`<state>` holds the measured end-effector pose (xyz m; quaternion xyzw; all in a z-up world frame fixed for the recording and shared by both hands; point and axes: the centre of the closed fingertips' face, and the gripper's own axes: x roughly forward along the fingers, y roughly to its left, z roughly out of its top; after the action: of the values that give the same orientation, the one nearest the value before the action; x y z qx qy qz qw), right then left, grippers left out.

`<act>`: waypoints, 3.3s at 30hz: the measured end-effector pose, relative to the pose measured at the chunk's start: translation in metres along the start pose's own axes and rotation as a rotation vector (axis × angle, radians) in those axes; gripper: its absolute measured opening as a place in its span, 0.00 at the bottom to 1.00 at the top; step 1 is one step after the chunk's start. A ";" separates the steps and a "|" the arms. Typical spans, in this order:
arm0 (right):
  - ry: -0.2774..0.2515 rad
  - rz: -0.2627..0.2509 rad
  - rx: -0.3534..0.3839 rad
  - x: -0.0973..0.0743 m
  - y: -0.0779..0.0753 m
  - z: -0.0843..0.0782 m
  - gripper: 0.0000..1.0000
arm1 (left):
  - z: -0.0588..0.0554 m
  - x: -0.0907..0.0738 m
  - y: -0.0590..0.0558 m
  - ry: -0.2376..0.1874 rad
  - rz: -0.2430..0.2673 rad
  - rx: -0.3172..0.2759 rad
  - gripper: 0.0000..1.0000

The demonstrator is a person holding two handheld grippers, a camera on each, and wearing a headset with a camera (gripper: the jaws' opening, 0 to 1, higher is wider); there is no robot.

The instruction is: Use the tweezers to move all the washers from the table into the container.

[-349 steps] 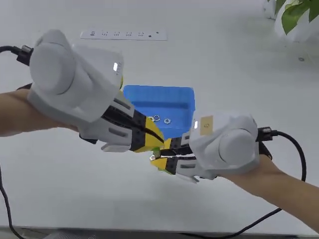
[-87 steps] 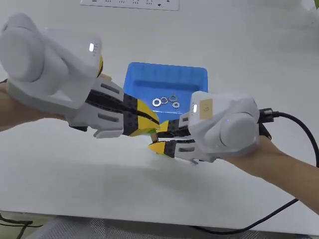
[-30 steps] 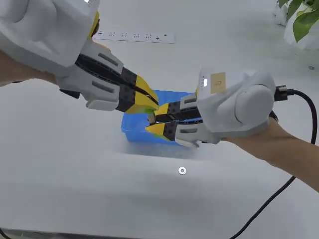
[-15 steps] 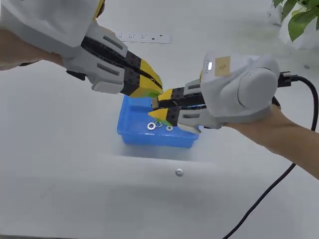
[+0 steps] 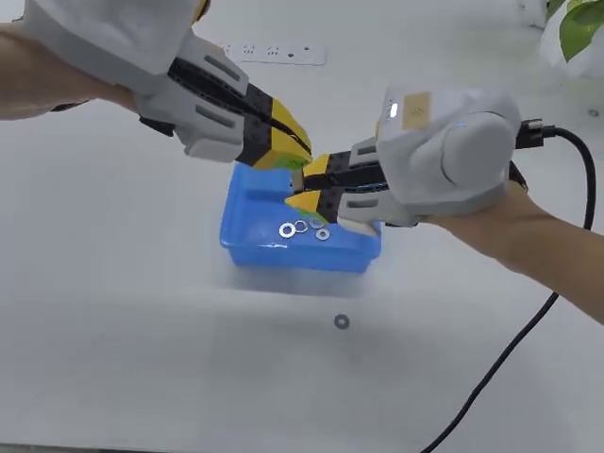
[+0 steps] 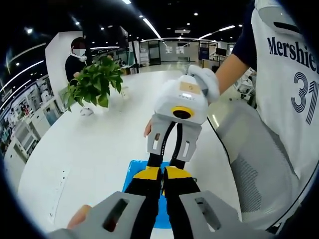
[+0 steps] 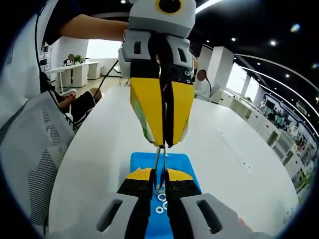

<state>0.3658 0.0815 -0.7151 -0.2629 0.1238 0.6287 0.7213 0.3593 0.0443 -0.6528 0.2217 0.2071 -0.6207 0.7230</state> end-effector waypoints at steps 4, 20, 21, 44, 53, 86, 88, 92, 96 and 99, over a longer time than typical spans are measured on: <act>0.015 0.019 0.006 0.007 0.001 -0.009 0.10 | -0.009 0.006 0.002 0.009 -0.007 -0.016 0.06; 0.050 0.058 0.051 0.029 0.002 -0.037 0.10 | -0.041 0.023 0.015 0.013 -0.025 -0.120 0.06; 0.051 0.058 0.054 0.030 0.001 -0.038 0.10 | -0.041 0.024 0.016 0.014 -0.024 -0.124 0.06; 0.078 0.071 0.080 0.038 0.005 -0.053 0.10 | -0.055 0.030 0.015 0.049 -0.037 -0.156 0.06; 0.080 0.065 0.083 0.037 0.004 -0.053 0.11 | -0.056 0.029 0.016 0.046 -0.033 -0.159 0.06; 0.001 0.006 -0.007 -0.007 0.019 0.007 0.12 | 0.001 -0.002 -0.026 0.017 -0.001 -0.055 0.07; 0.000 0.003 -0.015 -0.012 0.024 0.009 0.12 | 0.005 -0.002 -0.035 0.015 -0.005 -0.044 0.08; -0.006 0.005 -0.015 -0.021 0.034 0.008 0.12 | 0.010 0.000 -0.049 0.015 -0.012 -0.022 0.08; -0.012 -0.001 -0.011 -0.030 0.044 0.008 0.12 | 0.018 0.002 -0.061 0.008 -0.013 -0.009 0.08; -0.017 -0.001 -0.001 -0.037 0.051 0.007 0.11 | 0.022 0.005 -0.069 0.006 -0.021 0.005 0.07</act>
<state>0.3085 0.0575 -0.7014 -0.2579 0.1169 0.6305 0.7227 0.2920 0.0183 -0.6427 0.2233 0.2102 -0.6282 0.7151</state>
